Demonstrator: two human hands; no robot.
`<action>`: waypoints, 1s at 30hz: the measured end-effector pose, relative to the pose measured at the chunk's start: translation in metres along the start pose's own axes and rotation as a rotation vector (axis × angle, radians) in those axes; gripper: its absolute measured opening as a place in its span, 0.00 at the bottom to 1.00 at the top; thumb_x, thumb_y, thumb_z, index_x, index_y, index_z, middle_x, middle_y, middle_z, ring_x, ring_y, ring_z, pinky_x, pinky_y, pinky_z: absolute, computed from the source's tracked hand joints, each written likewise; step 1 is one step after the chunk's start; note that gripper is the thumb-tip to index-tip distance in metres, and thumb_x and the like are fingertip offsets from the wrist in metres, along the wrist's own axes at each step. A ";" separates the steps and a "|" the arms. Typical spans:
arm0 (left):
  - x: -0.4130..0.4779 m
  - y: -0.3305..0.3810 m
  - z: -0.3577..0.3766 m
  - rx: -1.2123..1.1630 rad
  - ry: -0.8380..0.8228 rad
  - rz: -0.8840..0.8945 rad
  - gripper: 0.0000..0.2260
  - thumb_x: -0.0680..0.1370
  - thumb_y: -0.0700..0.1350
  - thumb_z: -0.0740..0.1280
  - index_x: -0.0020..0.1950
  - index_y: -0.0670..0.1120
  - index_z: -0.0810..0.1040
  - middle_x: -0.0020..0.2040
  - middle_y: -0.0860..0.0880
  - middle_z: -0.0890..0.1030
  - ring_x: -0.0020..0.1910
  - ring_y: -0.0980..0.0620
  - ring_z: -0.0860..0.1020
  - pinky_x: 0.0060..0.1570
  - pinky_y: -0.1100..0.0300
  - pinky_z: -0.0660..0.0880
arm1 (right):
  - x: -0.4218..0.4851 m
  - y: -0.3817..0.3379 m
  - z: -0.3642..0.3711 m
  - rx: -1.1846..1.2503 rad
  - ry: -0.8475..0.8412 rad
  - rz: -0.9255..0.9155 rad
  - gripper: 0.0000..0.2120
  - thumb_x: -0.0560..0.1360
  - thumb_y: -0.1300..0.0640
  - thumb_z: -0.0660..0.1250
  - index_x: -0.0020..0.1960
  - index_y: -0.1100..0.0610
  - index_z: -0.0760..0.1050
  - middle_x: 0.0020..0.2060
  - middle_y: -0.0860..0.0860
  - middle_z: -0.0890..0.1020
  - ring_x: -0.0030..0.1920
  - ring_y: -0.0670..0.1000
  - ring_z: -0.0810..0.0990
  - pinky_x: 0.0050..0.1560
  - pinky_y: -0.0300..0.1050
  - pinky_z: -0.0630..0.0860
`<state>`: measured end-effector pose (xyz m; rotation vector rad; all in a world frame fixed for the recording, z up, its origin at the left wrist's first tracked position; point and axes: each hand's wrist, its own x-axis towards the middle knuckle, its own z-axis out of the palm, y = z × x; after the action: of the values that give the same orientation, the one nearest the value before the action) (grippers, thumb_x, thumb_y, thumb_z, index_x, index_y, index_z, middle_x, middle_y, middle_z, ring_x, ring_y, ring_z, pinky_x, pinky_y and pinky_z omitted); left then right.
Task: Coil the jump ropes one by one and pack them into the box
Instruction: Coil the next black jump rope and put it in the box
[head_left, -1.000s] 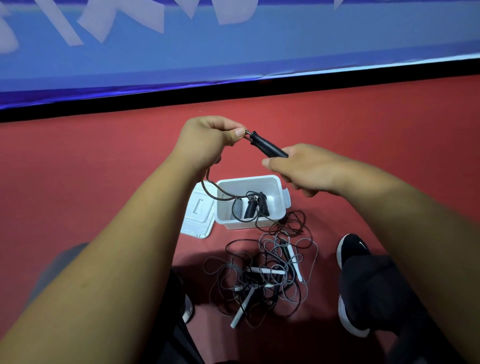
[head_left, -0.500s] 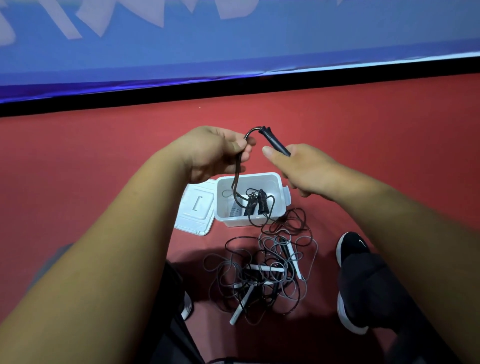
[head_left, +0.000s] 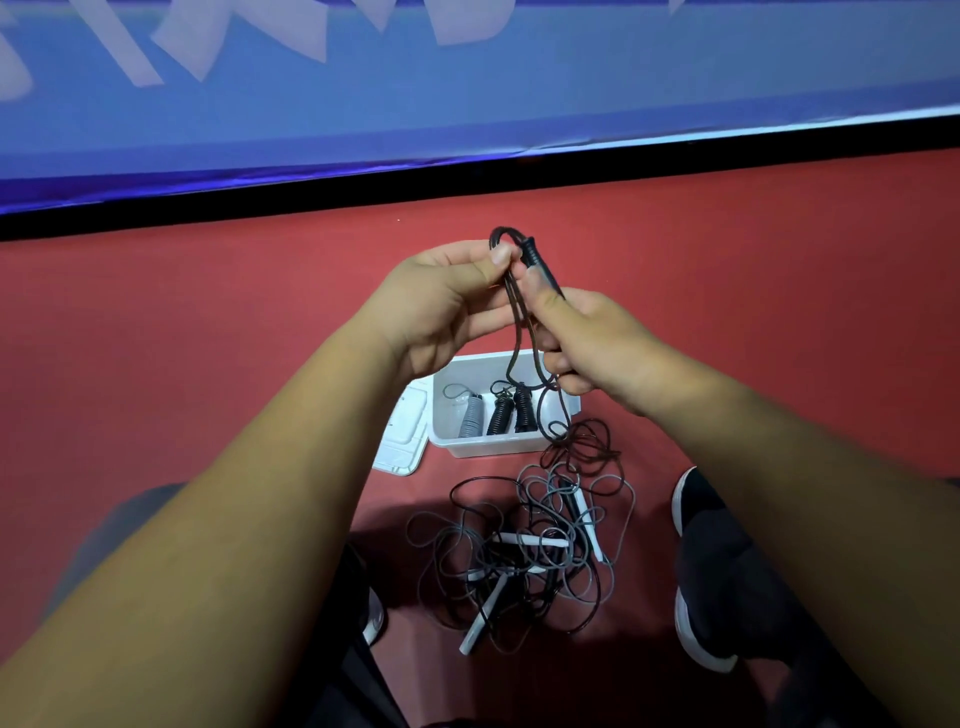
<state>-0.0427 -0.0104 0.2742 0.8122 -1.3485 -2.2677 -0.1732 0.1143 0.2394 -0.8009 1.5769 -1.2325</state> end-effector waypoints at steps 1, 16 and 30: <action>0.001 0.000 0.000 0.004 0.010 0.001 0.03 0.81 0.39 0.69 0.53 0.42 0.83 0.47 0.44 0.86 0.47 0.47 0.86 0.49 0.52 0.84 | 0.000 0.000 0.000 -0.018 -0.015 -0.025 0.26 0.74 0.26 0.68 0.52 0.48 0.76 0.35 0.45 0.69 0.30 0.44 0.68 0.26 0.40 0.65; 0.001 0.002 0.004 0.053 0.007 -0.009 0.03 0.83 0.43 0.69 0.52 0.46 0.82 0.49 0.49 0.87 0.42 0.55 0.82 0.50 0.62 0.82 | 0.014 0.017 0.002 -0.116 0.133 -0.106 0.11 0.73 0.49 0.77 0.54 0.50 0.83 0.36 0.49 0.79 0.37 0.59 0.79 0.28 0.48 0.73; 0.000 0.009 -0.003 0.070 0.047 -0.011 0.03 0.83 0.41 0.69 0.53 0.43 0.82 0.49 0.46 0.87 0.45 0.54 0.86 0.46 0.63 0.83 | 0.012 0.004 -0.002 -0.030 0.057 -0.062 0.12 0.82 0.55 0.72 0.65 0.54 0.81 0.44 0.55 0.83 0.46 0.62 0.89 0.33 0.50 0.83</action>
<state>-0.0410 -0.0169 0.2813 0.8928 -1.4126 -2.2062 -0.1788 0.1058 0.2322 -0.8459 1.6306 -1.2890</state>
